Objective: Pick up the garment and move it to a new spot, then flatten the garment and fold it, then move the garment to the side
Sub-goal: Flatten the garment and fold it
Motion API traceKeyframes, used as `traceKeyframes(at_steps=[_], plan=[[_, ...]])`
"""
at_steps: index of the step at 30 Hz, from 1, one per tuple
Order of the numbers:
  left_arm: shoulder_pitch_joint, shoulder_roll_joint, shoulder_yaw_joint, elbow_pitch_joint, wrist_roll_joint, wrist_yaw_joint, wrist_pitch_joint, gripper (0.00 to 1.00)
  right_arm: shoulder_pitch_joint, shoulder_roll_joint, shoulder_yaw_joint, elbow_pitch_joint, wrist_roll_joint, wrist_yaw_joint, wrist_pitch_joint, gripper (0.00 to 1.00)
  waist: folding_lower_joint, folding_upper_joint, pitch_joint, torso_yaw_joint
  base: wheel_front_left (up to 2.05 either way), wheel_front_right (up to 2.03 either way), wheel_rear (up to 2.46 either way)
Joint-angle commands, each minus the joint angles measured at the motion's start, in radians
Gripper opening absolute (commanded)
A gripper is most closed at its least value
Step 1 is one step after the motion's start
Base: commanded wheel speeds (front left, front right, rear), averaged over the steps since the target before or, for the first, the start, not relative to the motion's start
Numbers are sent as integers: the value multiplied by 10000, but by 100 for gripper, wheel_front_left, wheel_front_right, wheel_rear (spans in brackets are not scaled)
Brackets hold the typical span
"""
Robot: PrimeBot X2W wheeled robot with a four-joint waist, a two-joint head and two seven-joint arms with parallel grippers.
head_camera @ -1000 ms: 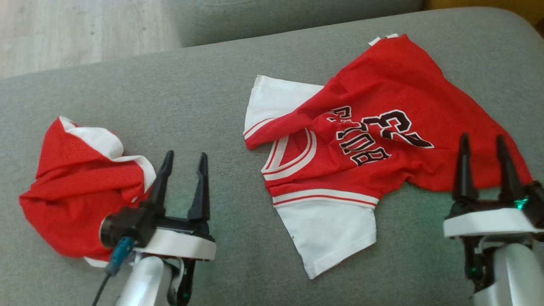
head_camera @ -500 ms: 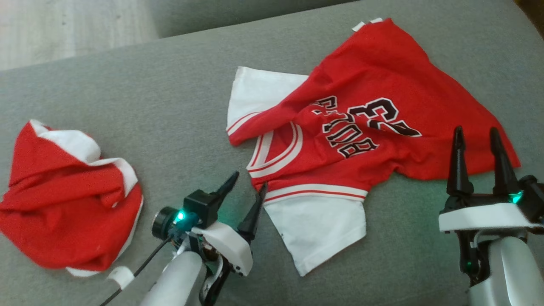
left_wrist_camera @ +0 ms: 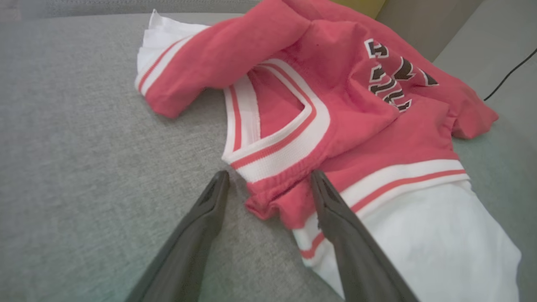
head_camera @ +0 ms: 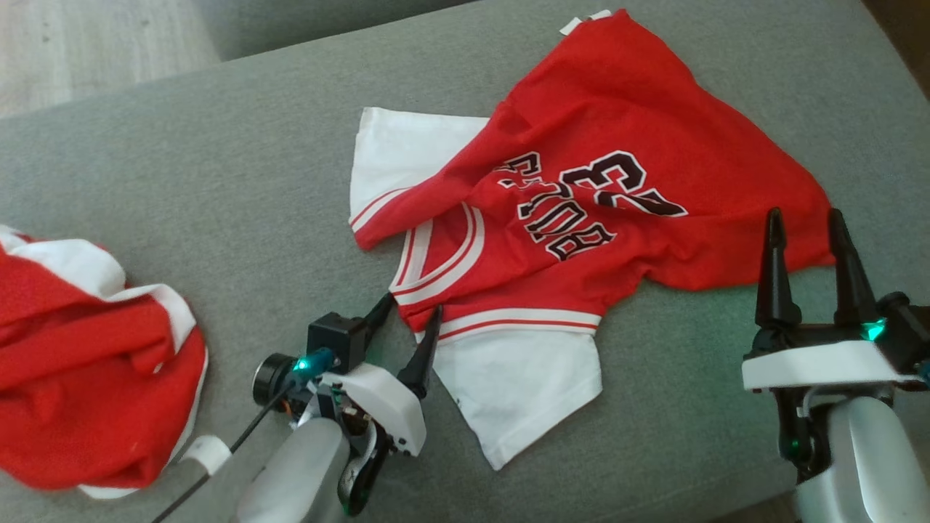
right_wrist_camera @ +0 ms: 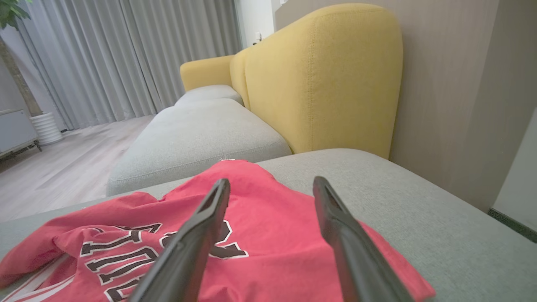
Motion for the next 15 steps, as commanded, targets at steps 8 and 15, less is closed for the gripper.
traceKeyframes(at_steps=[8, 15], plan=[[-722, 11, -118, 298, -268, -86, 111, 0, -314, -83, 305, -572, 93, -7, -107, 100, 0, 0, 178, -352, 0, 0, 0], [-847, 108, 55, 395, -320, 60, -402, 0, -272, -83, 188, -629, 57, -7, -108, 100, 0, 0, 87, -206, 0, 0, 0]])
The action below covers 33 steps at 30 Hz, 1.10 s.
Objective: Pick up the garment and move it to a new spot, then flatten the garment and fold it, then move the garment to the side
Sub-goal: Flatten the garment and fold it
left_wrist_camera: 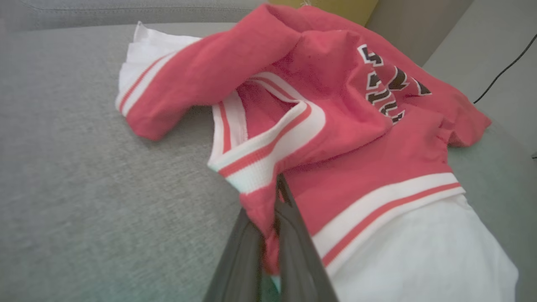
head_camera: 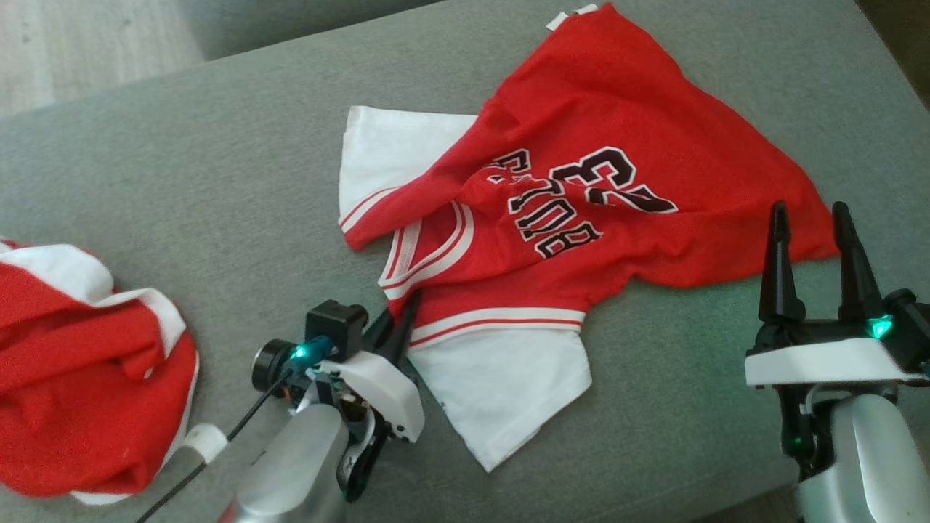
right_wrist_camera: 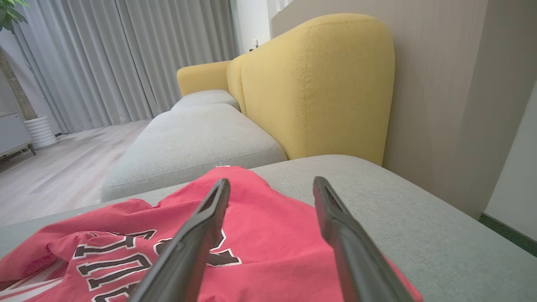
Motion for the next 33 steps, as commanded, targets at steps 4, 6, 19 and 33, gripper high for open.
traceKeyframes(at_steps=[4, 6, 19, 33], plan=[[-394, 269, 524, -217, -96, 225, -443, 0, -270, -83, 222, -349, -10, -7, -108, 100, 0, 0, -141, 244, 0, 0, 0], [-437, 404, 646, -252, -114, 306, -591, 0, -260, -83, 260, -345, -55, -7, -108, 100, 0, 0, -198, 361, 0, 0, 0], [-735, 1412, 1332, -498, -344, 514, -940, 0, -275, -83, 548, -158, -223, -7, -108, 100, 0, 0, -336, 1018, 0, 0, 0], [-164, 1508, 1942, -2358, 292, 1357, -2045, 100, -78, -83, 812, -208, -341, -7, -108, 100, 0, 0, -701, 1494, 0, 0, 0]])
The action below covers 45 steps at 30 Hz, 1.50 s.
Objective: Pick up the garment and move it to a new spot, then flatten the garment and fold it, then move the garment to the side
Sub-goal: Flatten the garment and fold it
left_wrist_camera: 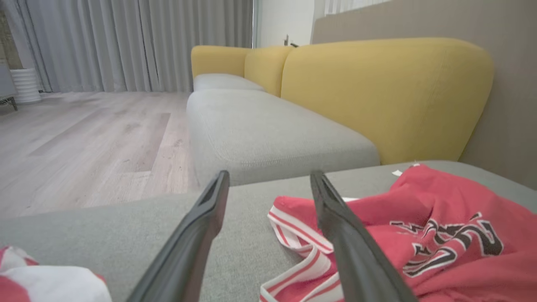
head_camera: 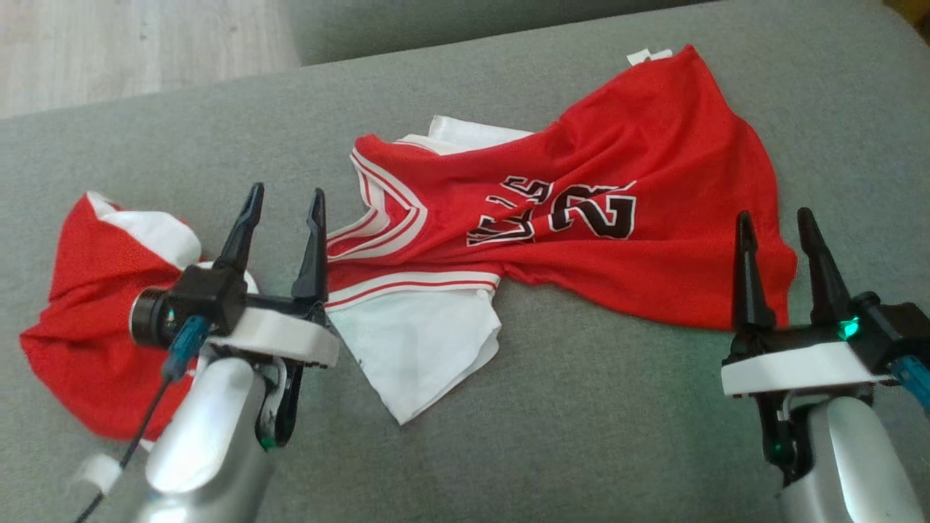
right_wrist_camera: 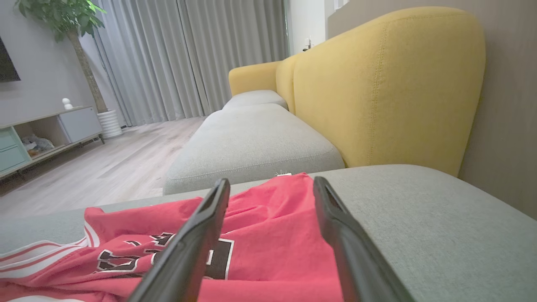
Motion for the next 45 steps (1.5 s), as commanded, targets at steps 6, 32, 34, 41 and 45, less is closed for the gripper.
traceKeyframes(at_steps=[6, 32, 34, 41, 45], plan=[[1274, -115, 844, -2052, 525, 322, -118, 100, 112, -77, 286, -454, -170, -7, -108, 100, 0, 0, -415, 378, 0, 0, 0], [2808, -1075, -247, -677, 409, -426, 2246, 100, 319, -77, 137, -108, -158, -7, -109, 100, 0, 0, -494, 550, 0, 0, 0], [2794, -1059, -321, -587, 373, -422, 2562, 100, 281, -77, 121, -82, -148, -7, -109, 100, 0, 0, -437, 489, 0, 0, 0], [2772, -968, -507, -482, 238, -471, 3398, 100, 169, -77, 152, -34, -83, -7, -109, 100, 0, 0, -238, 262, 0, 0, 0], [2780, -936, -784, -547, 226, -661, 3819, 100, 113, -77, 139, -15, -58, -7, -109, 100, 0, 0, -166, 163, 0, 0, 0]])
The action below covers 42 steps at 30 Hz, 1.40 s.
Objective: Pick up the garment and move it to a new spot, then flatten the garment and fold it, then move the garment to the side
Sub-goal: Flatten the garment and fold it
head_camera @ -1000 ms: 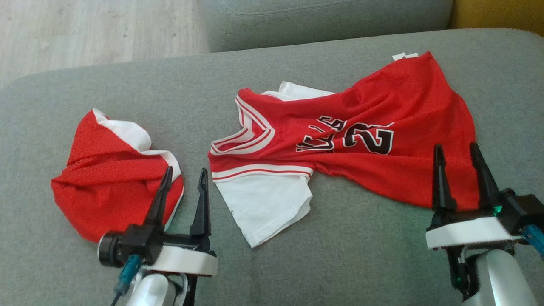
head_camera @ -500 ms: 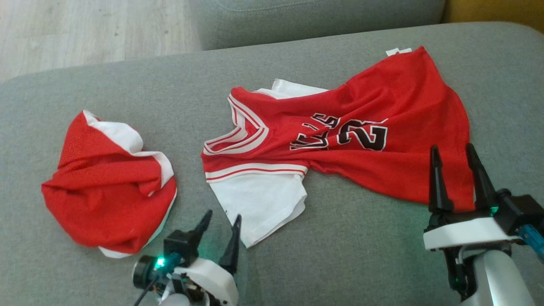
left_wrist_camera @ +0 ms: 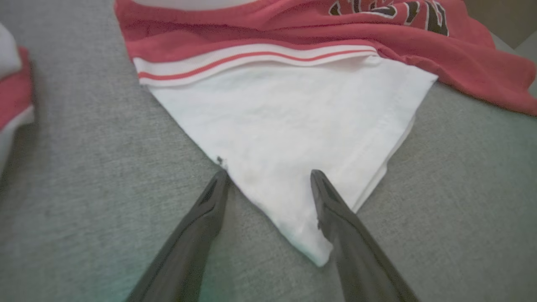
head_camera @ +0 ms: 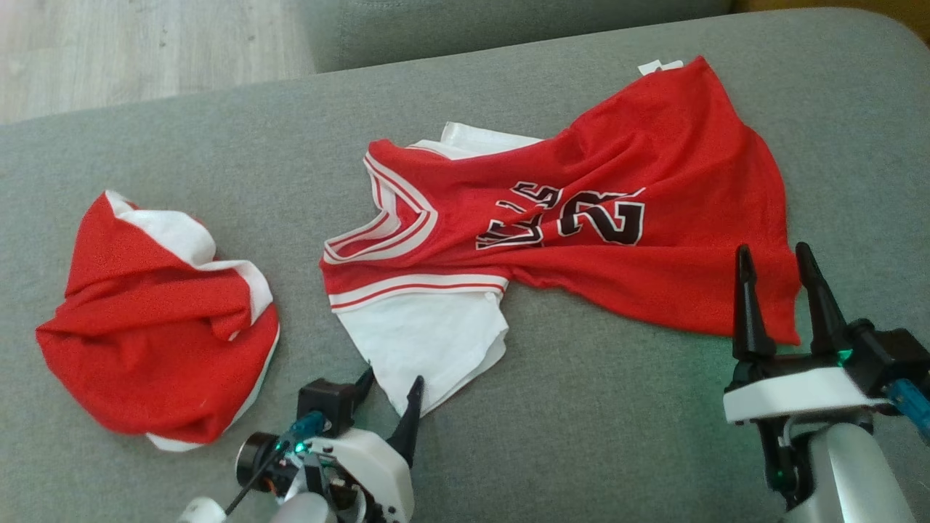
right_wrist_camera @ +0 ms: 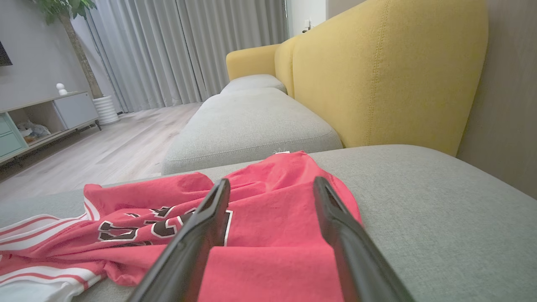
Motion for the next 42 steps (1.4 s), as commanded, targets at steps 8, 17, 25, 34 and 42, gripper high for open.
traceKeyframes(at_steps=[8, 17, 25, 34, 42], plan=[[-36, 44, -309, -348, -194, -467, 620, 0, -491, -72, 198, -199, 67, -7, -109, 100, 0, -1, -1, -195, 0, 0, 0], [-311, -42, 479, -1201, -325, -18, -1512, 0, -257, -72, -358, 502, -227, -7, -17, 100, 0, -1, -238, -251, 0, 0, 0], [-592, -112, 1091, -1868, -408, 40, -3414, 0, -347, -72, -1020, 1569, -279, -7, 732, 100, 0, -1, -268, -201, 0, 0, 0], [-558, -181, 1210, -2123, -305, -83, -3695, 0, -741, -72, -1344, 3086, 48, -7, 1209, 100, 0, -1, -174, -68, 0, 0, 0], [-601, -233, 1158, -2123, -129, -281, -3723, 0, -1627, -72, -1475, 4786, 211, -7, 1153, 100, 0, -1, 32, 92, 0, 0, 0]])
